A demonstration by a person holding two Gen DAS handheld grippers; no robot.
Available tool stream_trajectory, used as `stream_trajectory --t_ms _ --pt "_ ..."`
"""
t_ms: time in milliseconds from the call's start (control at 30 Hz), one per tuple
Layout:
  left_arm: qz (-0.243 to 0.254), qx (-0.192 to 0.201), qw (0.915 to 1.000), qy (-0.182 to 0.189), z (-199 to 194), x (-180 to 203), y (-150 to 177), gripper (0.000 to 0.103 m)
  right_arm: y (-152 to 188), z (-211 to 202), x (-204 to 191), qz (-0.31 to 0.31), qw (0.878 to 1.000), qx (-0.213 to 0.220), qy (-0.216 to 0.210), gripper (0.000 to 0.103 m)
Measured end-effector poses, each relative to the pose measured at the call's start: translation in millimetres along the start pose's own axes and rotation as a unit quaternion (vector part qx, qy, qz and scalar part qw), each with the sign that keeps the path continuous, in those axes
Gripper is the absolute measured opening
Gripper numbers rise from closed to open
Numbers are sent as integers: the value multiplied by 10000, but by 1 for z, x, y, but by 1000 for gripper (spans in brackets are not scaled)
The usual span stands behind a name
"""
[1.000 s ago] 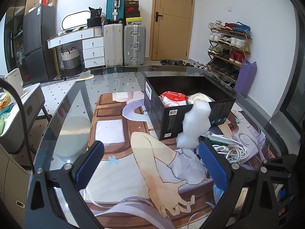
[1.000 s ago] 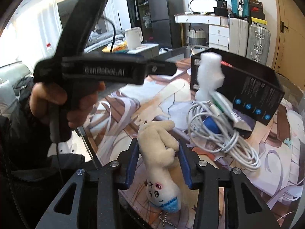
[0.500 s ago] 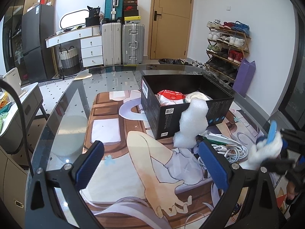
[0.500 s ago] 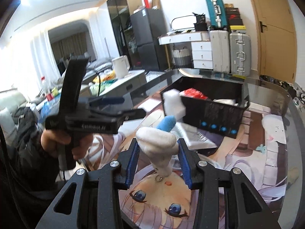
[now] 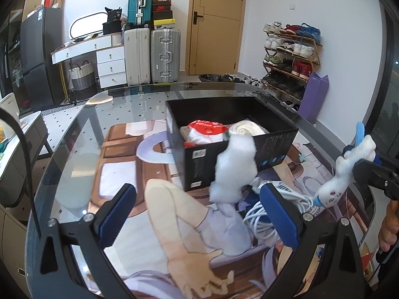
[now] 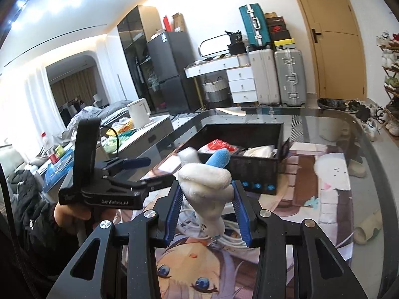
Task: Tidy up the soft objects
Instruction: 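Grasp the white foam block with the left tool while the right tool lifts the plush doll, then carry the foam block with the left tool while the right tool carries the doll over the box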
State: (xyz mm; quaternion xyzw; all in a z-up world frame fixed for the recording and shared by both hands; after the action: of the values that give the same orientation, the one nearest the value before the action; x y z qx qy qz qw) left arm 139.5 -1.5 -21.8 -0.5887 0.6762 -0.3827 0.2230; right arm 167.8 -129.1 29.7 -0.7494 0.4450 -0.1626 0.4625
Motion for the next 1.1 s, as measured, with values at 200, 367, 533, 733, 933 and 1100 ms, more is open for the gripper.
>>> stream_trajectory --t_ms 200,367,533,733,933,1100 --pt "67 -61 9998 169 11 15 -6 100 -9 -6 6 -28 9999 78 112 41" --pt "81 -116 9997 218 19 20 -7 95 -14 -8 8 -74 9999 89 106 41" --pt "-23 -208 9994 262 25 18 -5 84 -14 -7 8 -63 9999 74 121 41" --pt "-11 -289 9990 326 29 20 -4 56 -15 -5 8 -61 9999 56 105 41" --pt "104 -264 9986 450 24 27 -3 36 -15 -5 6 -70 9999 48 105 41" --pt "127 -127 9987 481 14 28 -7 36 -18 -4 9 -49 9999 97 118 41"
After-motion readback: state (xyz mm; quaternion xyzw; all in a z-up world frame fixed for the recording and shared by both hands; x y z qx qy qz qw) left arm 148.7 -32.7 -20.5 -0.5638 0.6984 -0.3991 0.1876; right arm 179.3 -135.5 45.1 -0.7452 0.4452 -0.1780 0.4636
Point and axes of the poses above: each gripper's, at about its wrist camera, not at the fingertips, and z roughly the way its jaws point, x to its right, y to its underside, the point moved 8 cm from there along z, roughly the way its jaws point, and after that the axes turned 6 degrees about y, right-handed, at the moved point
